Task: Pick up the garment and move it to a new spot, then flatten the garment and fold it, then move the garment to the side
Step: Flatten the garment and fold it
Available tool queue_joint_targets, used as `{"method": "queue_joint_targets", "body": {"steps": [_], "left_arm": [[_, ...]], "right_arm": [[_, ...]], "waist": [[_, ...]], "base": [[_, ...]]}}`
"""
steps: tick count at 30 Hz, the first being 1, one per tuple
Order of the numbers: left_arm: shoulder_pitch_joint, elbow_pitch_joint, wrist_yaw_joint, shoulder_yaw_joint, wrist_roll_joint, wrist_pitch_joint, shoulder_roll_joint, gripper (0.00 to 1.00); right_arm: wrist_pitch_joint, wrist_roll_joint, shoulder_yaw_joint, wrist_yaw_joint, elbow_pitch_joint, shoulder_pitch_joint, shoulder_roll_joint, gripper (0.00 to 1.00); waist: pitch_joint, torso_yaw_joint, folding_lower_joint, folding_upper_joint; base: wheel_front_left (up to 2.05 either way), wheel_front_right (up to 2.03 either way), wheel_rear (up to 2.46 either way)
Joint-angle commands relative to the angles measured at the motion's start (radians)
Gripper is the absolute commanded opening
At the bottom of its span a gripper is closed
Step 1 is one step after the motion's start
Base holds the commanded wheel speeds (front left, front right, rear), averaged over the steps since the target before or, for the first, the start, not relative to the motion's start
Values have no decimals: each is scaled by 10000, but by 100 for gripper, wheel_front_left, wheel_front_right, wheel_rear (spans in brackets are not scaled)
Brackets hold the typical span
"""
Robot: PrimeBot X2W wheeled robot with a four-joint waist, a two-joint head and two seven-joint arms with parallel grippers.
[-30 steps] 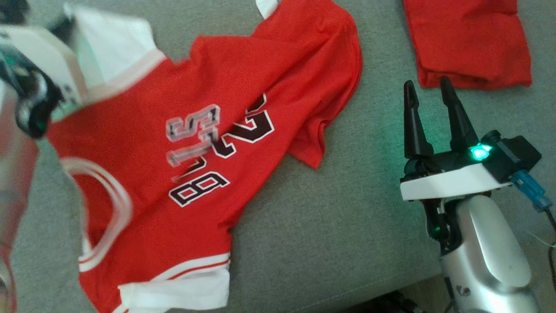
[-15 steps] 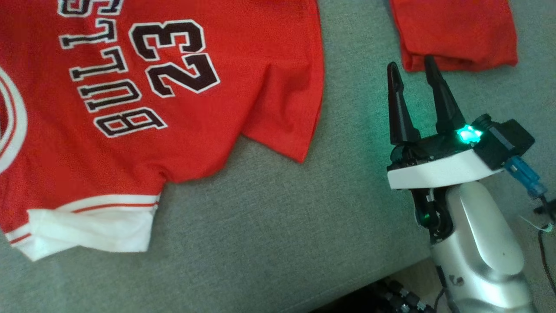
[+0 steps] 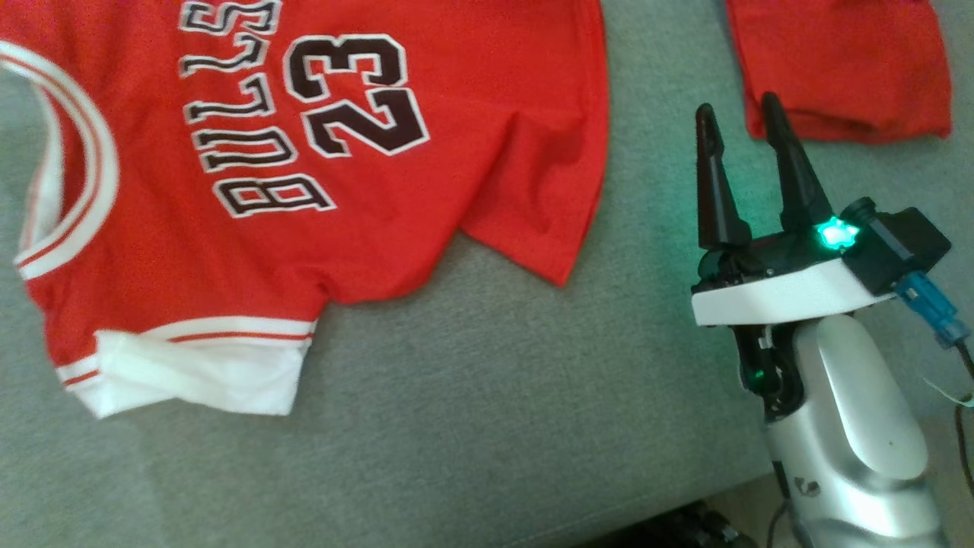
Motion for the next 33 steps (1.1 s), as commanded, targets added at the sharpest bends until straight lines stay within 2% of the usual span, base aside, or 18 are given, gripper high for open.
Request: {"method": "queue_joint_targets", "body": {"steps": [1, 6, 10, 16, 24, 28, 33], "left_arm": [[51, -198, -118, 265, -165, -221, 281, 100], [1316, -672, -407, 453, -537, -446, -115, 100], [2389, -1571, -409, 703, -652, -462, -226, 100], [5341, -3918, -10, 1535, -867, -466, -543, 100], [9235, -6918, 771, 2102, -440, -468, -1217, 100], [10687, -7938, 1037, 2270, -210, -468, -1578, 100], [11771, -8444, 1099, 2442, -132, -468, -2060, 100]], "right_arm": [[-65, -156, 29, 65, -214, -28, -14, 100], [-65, -481, -391, 65, 49, 220, -14, 100], [-65, -666, -627, 65, 195, 443, -14, 100], [-65, -921, -867, 65, 425, 1012, -14, 100], [-65, -920, -878, 65, 611, 1714, -14, 100], [-65, -878, -831, 65, 662, 1941, -14, 100], [-65, -812, -825, 65, 703, 2146, -14, 100]], "waist": [[-485, 465, 0, 0], [-1266, 1108, 0, 0], [-1731, 1471, 0, 0], [-2649, 1998, 0, 0], [-3625, 2264, 0, 0], [-3874, 2286, 0, 0], [-4043, 2351, 0, 0]], "base": [[0, 0, 0], [0, 0, 0], [0, 0, 0], [0, 0, 0], [0, 0, 0], [0, 0, 0], [0, 0, 0]]}}
